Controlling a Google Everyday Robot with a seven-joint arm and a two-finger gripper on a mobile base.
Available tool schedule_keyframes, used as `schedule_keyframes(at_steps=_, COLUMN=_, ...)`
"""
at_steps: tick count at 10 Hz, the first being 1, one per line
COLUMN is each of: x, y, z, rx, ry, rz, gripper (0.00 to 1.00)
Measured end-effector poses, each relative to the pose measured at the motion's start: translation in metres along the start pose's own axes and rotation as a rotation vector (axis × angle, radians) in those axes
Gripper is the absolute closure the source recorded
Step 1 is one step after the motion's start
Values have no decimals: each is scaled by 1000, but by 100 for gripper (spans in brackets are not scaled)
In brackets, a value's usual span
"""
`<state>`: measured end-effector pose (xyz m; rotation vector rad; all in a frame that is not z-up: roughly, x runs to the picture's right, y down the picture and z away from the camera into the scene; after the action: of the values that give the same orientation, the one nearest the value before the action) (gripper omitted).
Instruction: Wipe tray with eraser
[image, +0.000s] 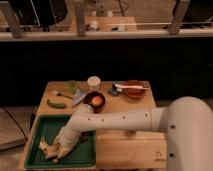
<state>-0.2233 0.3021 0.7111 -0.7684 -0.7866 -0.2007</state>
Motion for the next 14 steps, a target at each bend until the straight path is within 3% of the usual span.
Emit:
schedule_keyframes(at_steps=2, x=17, y=-2, z=-9, rx=24, ry=13, rz=35, gripper=100)
schedule_keyframes(at_steps=5, x=30, y=-27, z=-16, rx=65, ry=31, rz=47, gripper=100)
schedule_keyframes(at_steps=8, x=19, y=-63, z=-17, rx=90, ry=34, rz=-6, gripper=100)
schedule_keyframes(at_steps=11, x=-7, y=-74, z=2, rx=50, ry=8, rz=-83, gripper=100)
schedule_keyframes(at_steps=14, x=-20, y=-49, z=18, rx=-32, ry=-13, rz=-137, gripper=100)
